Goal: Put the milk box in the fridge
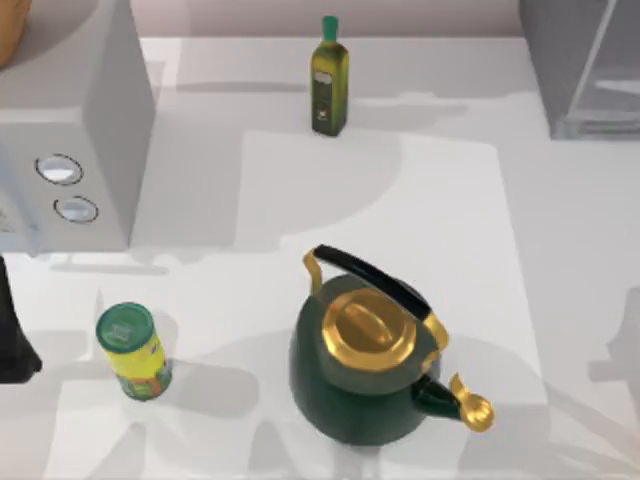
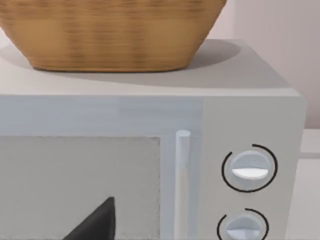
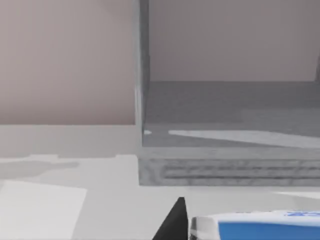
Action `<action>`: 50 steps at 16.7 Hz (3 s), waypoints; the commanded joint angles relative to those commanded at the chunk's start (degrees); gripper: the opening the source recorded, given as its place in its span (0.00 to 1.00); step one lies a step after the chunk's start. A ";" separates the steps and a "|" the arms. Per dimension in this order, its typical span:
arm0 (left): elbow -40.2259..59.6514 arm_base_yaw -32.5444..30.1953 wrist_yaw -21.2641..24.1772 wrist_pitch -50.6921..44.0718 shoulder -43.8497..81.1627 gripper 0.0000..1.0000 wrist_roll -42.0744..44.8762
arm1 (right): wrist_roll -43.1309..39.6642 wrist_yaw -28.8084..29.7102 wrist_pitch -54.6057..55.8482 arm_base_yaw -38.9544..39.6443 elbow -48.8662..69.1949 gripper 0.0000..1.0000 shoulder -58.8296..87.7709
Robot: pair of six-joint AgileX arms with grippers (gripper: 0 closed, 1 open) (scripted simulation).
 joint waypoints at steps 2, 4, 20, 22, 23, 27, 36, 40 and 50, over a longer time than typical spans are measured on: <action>0.00 0.00 0.00 0.00 0.00 1.00 0.00 | 0.15 0.06 -0.12 0.15 0.02 0.00 0.27; 0.00 0.00 0.00 0.00 0.00 1.00 0.00 | 0.15 -0.12 0.22 0.14 0.28 0.00 0.83; 0.00 0.00 0.00 0.00 0.00 1.00 0.00 | 1.60 -10.02 40.55 -8.62 32.95 0.00 78.43; 0.00 0.00 0.00 0.00 0.00 1.00 0.00 | 1.74 -11.25 47.03 -10.16 38.30 0.00 89.22; 0.00 0.00 0.00 0.00 0.00 1.00 0.00 | 1.73 -11.80 50.08 -10.91 40.82 0.00 94.07; 0.00 0.00 0.00 0.00 0.00 1.00 0.00 | 1.39 -13.49 60.39 -13.67 49.30 0.00 111.48; 0.00 0.00 0.00 0.00 0.00 1.00 0.00 | 0.83 -14.64 68.49 -15.98 55.97 0.00 124.63; 0.00 0.00 0.00 0.00 0.00 1.00 0.00 | 0.94 -14.59 67.73 -15.54 56.54 0.00 125.17; 0.00 0.00 0.00 0.00 0.00 1.00 0.00 | 0.82 -12.31 50.90 -12.66 86.84 0.00 137.89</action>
